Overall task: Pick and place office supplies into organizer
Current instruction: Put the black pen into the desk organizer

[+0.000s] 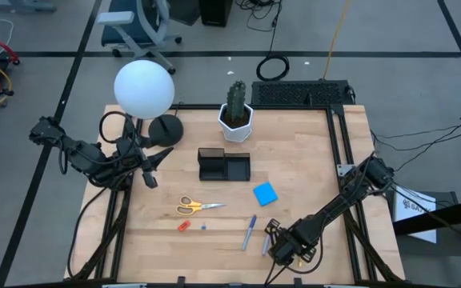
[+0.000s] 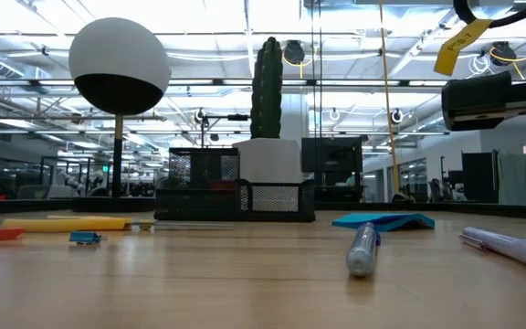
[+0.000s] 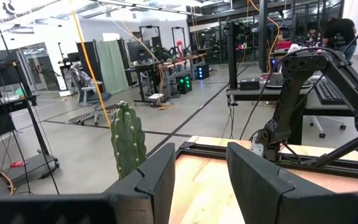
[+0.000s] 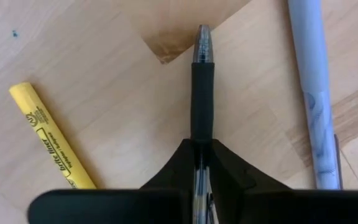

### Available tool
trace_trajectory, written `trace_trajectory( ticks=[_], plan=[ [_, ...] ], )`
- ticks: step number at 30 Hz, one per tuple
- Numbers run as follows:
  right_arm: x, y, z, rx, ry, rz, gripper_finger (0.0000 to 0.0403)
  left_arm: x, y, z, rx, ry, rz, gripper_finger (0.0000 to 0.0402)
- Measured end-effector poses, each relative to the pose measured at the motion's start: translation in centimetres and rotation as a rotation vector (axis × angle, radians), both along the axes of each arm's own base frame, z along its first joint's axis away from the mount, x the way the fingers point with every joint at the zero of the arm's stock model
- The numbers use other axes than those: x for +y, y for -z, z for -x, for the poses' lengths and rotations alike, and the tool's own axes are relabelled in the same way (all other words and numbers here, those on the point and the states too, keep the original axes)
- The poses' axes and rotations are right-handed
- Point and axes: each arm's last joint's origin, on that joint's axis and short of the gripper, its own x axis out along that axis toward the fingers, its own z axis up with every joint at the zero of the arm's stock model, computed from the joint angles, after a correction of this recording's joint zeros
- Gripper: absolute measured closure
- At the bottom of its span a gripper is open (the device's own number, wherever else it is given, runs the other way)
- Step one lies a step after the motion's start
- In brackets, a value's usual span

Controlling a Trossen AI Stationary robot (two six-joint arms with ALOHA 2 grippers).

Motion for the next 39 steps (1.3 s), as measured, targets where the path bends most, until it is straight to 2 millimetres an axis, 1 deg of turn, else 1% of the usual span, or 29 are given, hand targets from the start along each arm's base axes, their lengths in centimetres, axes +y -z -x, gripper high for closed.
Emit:
trace_trajectory(
  ticks=[5, 12, 20, 28, 33, 39],
  plan=[
    [-0.3, 0.0, -0.3, 0.014, 0.018, -0.026, 0.0375, 0.0, 0.0, 0.0, 0.0, 0.0, 0.0, 0.025],
    [-0.4, -0.4, -0.4, -0.003, 0.002, -0.037, 0.0383, 0.0, 0.0, 0.0, 0.0, 0.0, 0.0, 0.025],
    [-1.0, -2.5, -1.0, -0.112, 0.027, -0.086, 0.0383, 0.0, 0.0, 0.0, 0.0, 0.0, 0.0, 0.025],
    [-2.5, -4.9, -1.7, -0.186, 0.066, -0.146, 0.0383, 0.0, 0.0, 0.0, 0.0, 0.0, 0.0, 0.025],
    [-3.5, -6.7, -2.6, -0.333, 0.088, -0.135, 0.0383, 0.0, 0.0, 0.0, 0.002, 0.0, -0.006, 0.025],
    [-5.1, -8.1, -4.9, -0.565, 0.142, -0.104, 0.0383, 0.0, 0.0, 0.0, 0.0, 0.0, -0.001, 0.025]
  ],
)
